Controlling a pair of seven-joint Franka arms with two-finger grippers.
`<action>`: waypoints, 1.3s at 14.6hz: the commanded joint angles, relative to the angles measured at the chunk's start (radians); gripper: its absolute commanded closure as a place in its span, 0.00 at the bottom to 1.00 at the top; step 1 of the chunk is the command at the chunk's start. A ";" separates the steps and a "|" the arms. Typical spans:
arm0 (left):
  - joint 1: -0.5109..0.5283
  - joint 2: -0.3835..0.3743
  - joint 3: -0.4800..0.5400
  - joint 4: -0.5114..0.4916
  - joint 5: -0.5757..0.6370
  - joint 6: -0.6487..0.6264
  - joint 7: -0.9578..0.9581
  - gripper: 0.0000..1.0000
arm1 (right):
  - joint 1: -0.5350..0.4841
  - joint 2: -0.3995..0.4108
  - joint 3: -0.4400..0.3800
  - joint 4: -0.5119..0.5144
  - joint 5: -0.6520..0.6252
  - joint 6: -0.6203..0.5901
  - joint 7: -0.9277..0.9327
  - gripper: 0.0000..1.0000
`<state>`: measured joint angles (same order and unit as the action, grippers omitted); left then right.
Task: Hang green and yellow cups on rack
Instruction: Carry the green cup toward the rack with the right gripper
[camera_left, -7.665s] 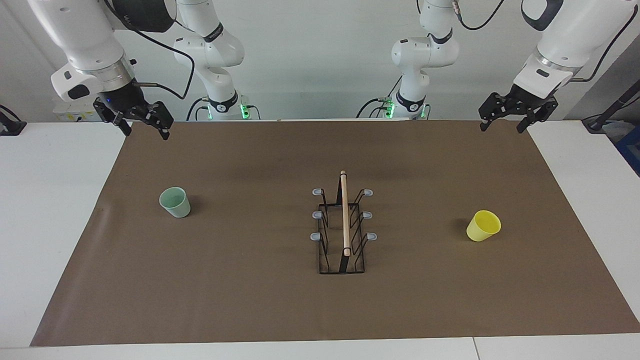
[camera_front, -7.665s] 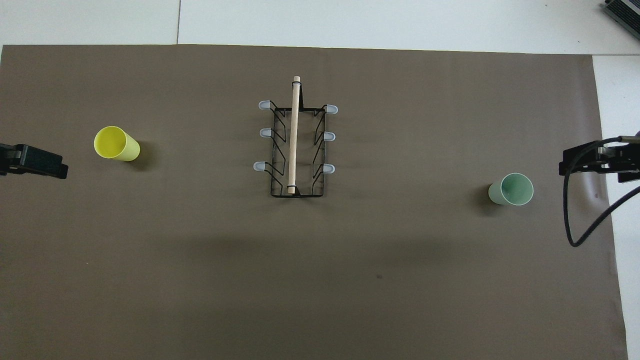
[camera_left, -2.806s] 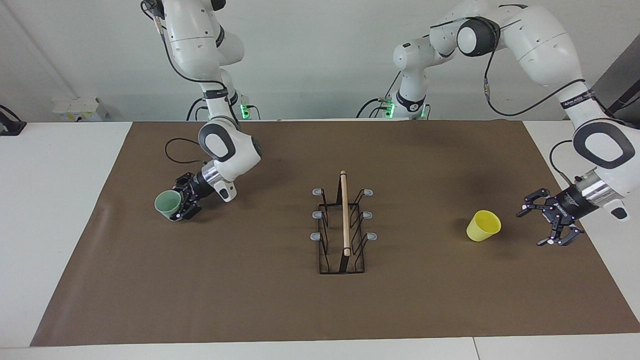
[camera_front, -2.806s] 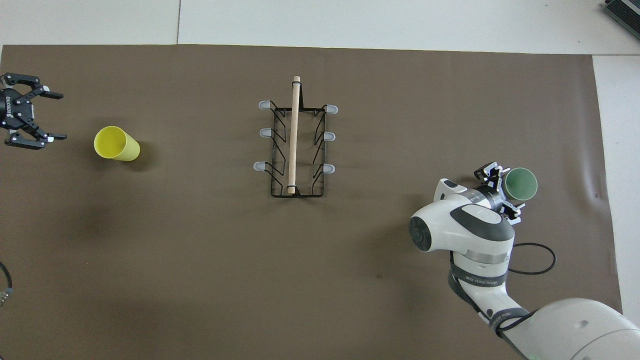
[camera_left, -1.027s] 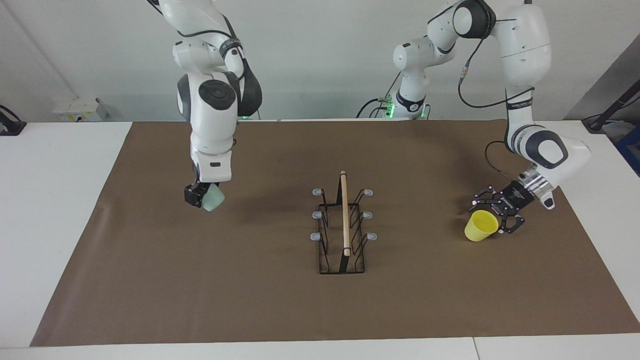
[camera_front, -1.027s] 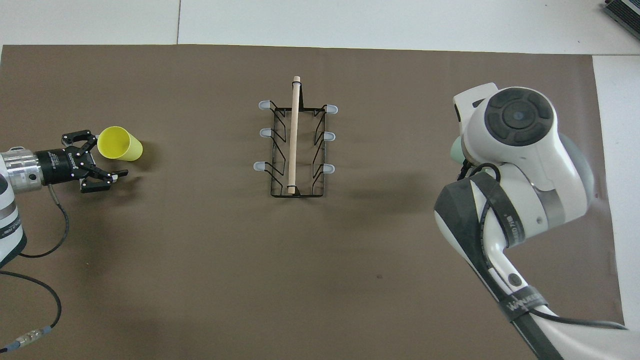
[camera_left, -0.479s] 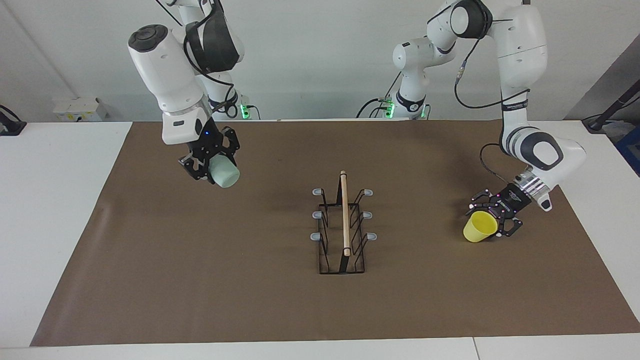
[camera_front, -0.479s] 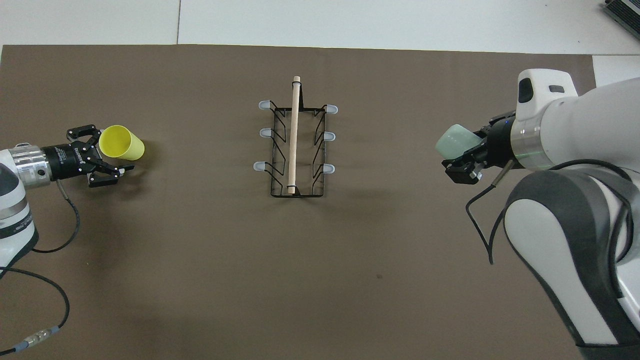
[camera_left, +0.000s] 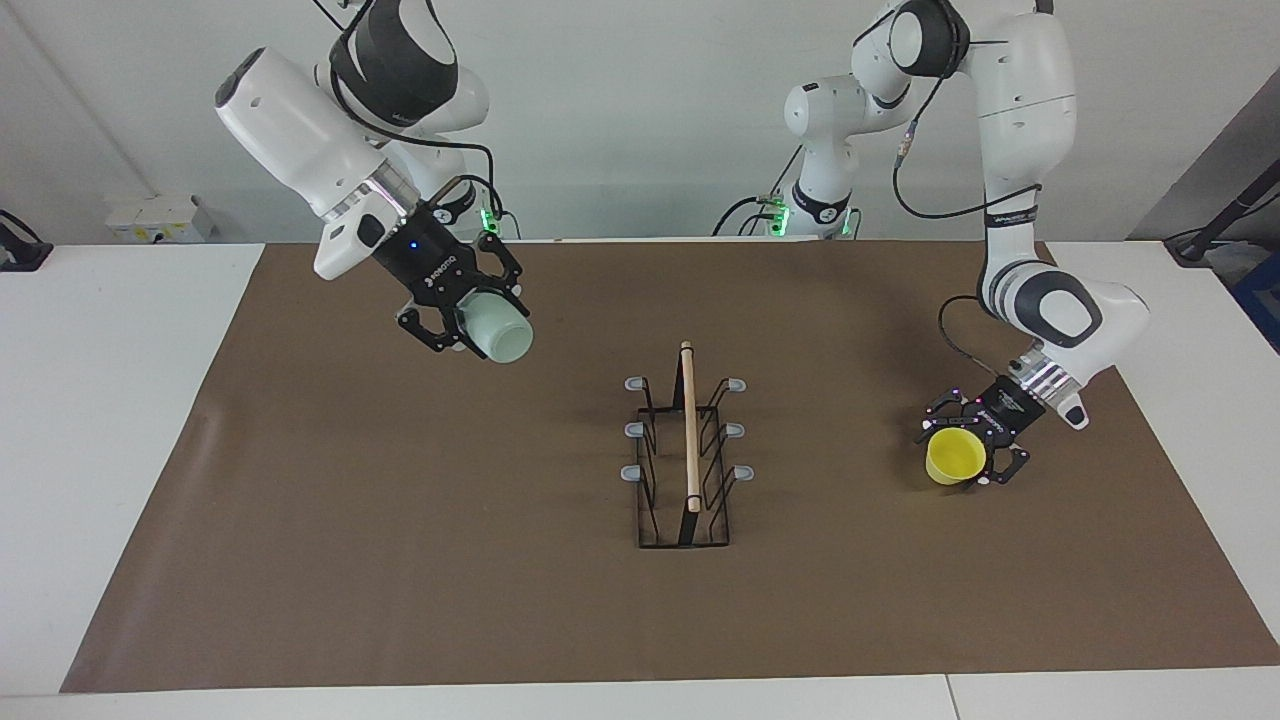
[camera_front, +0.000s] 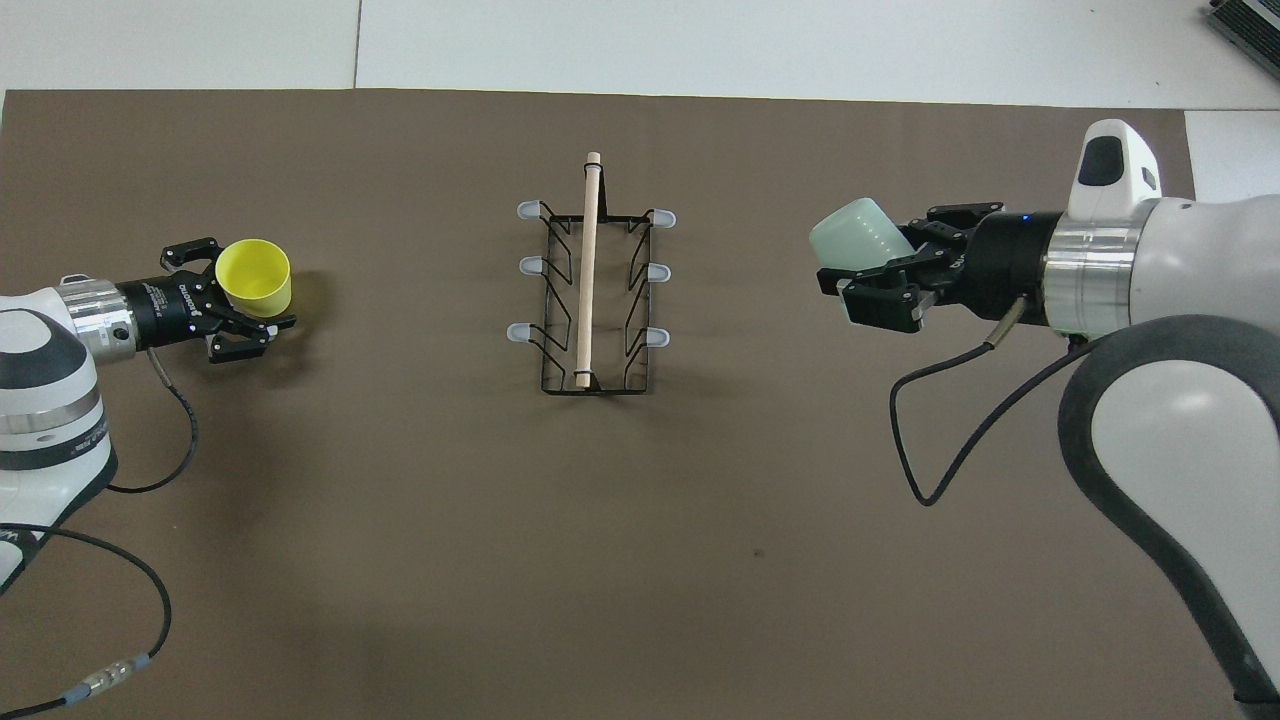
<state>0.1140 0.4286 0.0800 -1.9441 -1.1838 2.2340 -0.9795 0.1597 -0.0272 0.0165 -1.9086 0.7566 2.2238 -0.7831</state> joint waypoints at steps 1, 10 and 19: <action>-0.036 -0.034 0.009 -0.036 -0.027 0.051 0.019 0.00 | -0.009 -0.086 0.003 -0.137 0.233 0.074 -0.141 1.00; -0.096 -0.109 0.020 0.013 -0.013 0.125 0.013 1.00 | 0.001 -0.160 0.005 -0.342 0.890 0.105 -0.811 1.00; -0.131 -0.203 0.012 0.172 0.512 0.073 0.004 1.00 | 0.207 0.030 0.005 -0.356 1.588 0.088 -1.447 1.00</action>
<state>-0.0001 0.2623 0.0802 -1.7745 -0.7226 2.3463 -0.9690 0.3464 -0.0265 0.0222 -2.2669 2.2557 2.3132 -2.1358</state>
